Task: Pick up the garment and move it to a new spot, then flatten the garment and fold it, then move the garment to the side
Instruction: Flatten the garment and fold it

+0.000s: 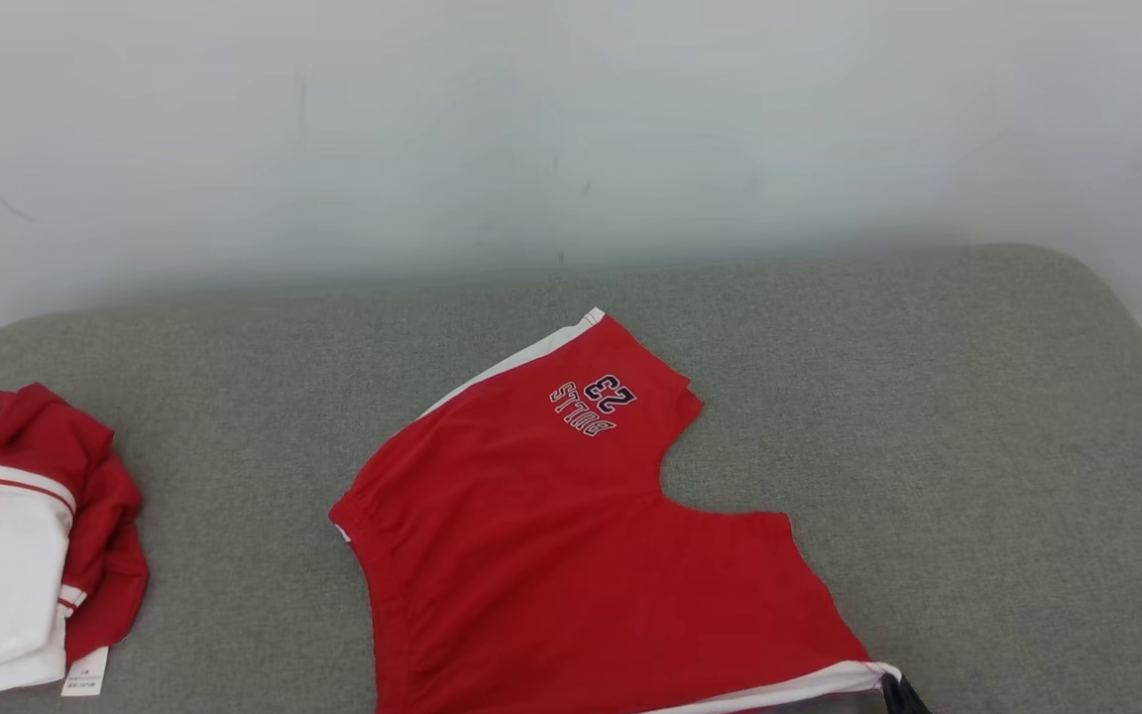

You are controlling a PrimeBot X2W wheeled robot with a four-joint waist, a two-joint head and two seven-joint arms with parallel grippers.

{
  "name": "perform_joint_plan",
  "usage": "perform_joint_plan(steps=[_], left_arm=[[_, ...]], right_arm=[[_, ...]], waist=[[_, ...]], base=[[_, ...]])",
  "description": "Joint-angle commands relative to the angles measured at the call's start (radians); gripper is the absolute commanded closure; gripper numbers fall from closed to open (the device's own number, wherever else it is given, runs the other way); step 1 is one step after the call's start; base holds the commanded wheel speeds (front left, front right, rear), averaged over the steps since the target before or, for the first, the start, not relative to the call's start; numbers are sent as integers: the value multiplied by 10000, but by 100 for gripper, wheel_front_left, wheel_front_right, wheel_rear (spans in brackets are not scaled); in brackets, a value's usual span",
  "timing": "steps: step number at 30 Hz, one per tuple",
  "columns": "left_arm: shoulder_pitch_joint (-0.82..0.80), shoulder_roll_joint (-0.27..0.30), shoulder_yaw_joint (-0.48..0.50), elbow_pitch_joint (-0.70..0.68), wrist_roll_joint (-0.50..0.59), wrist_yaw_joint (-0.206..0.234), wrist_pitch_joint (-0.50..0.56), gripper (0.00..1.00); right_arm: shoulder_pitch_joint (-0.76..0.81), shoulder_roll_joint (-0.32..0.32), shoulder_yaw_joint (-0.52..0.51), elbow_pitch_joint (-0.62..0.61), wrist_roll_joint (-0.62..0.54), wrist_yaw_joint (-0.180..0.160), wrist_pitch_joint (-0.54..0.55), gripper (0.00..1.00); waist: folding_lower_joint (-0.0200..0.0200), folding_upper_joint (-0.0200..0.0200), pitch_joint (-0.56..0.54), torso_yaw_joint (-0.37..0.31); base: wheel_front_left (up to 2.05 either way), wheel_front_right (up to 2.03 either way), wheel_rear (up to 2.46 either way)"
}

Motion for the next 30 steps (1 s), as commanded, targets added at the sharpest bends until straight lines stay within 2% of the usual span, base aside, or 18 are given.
perform_joint_plan(steps=[1,9,14,20,26,30], left_arm=[[224,21,75,47,74,31,20,100],[535,-35,217,-349,73,30,20,100],[595,20,434,-1751,-112,28,4,100],[265,268,387,-3115,-262,27,4,100],[-591,392,364,-4029,-1,27,4,100],[-1402,281,236,-4223,-6,27,4,100]], right_arm=[[170,11,19,11,4,-39,-50,100],[334,42,28,-107,67,-38,-50,100],[-120,147,-135,-596,279,-33,-51,100],[-1026,-109,-62,-1003,292,-32,-44,100],[-2819,-566,247,-737,133,-32,-32,100],[-4223,-859,341,-238,1,-32,-32,100]], waist=[[1,0,-61,-25],[1,0,-57,-91],[1,0,107,122],[1,0,376,548],[1,0,1195,1161],[1,0,1908,1577]], base=[[0,0,0],[0,0,0],[0,0,0],[0,0,0],[0,0,0],[0,0,0]])
